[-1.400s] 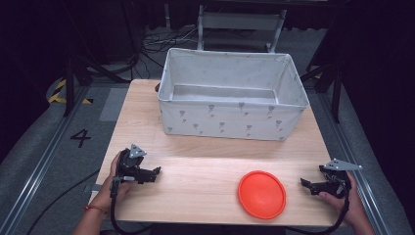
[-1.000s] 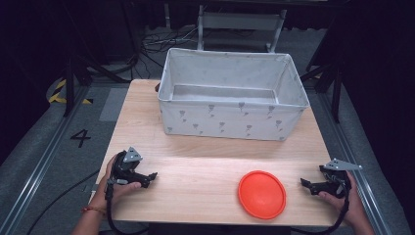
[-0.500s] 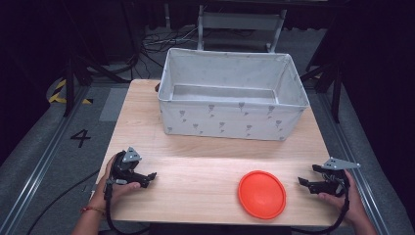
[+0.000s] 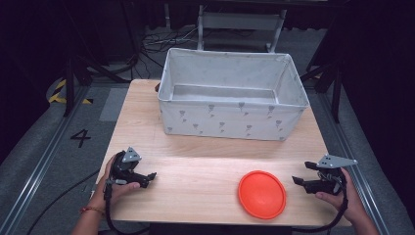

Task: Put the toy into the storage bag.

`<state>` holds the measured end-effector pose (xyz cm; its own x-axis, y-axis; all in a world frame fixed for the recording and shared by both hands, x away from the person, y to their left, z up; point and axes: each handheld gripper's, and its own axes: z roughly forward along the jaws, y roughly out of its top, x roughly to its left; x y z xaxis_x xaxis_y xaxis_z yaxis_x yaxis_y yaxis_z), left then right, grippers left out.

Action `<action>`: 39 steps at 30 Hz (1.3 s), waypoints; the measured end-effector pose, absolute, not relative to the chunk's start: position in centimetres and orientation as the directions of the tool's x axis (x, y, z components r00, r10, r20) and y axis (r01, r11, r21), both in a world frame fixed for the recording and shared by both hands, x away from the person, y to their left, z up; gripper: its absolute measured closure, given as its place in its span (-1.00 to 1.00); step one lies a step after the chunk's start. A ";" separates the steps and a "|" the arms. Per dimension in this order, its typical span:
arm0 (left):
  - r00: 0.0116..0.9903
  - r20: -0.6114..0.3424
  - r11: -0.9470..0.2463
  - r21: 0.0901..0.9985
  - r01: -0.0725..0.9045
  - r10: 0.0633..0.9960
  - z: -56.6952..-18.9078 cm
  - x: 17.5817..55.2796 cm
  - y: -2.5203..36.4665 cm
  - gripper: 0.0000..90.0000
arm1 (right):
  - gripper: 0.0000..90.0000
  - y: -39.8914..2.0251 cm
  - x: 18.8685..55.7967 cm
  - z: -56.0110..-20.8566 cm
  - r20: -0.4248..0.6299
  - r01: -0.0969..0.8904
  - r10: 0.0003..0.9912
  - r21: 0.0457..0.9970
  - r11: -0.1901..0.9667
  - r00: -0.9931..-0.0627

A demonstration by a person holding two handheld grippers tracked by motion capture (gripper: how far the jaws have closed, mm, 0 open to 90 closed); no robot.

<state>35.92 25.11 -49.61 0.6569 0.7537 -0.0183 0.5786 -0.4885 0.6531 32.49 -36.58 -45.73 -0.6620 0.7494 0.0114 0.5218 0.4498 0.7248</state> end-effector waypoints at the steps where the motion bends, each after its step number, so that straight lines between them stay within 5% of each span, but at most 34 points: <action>1: 0.657 -0.018 -0.489 0.653 0.579 0.754 -49.6 35.9 25.1 -1.00 | -0.53 -36.6 32.5 -45.7 0.011 0.522 0.749 0.725 0.450 -0.662; 12: 0.658 -0.025 -0.486 0.652 0.581 0.753 -49.6 35.9 25.2 -1.00 | -0.53 -33.0 32.5 -43.9 0.012 0.487 0.687 0.713 0.504 -0.727; 22: 0.655 -0.025 -0.486 0.650 0.584 0.755 -49.6 35.8 25.2 -1.00 | -0.45 -28.1 33.7 -45.7 -0.012 0.482 0.610 0.601 0.638 -0.793; 39: 0.659 -0.024 -0.488 0.652 0.581 0.752 -49.6 35.8 25.3 -1.00 | -0.70 -26.9 34.5 -48.2 0.055 0.531 0.612 0.561 0.635 -0.789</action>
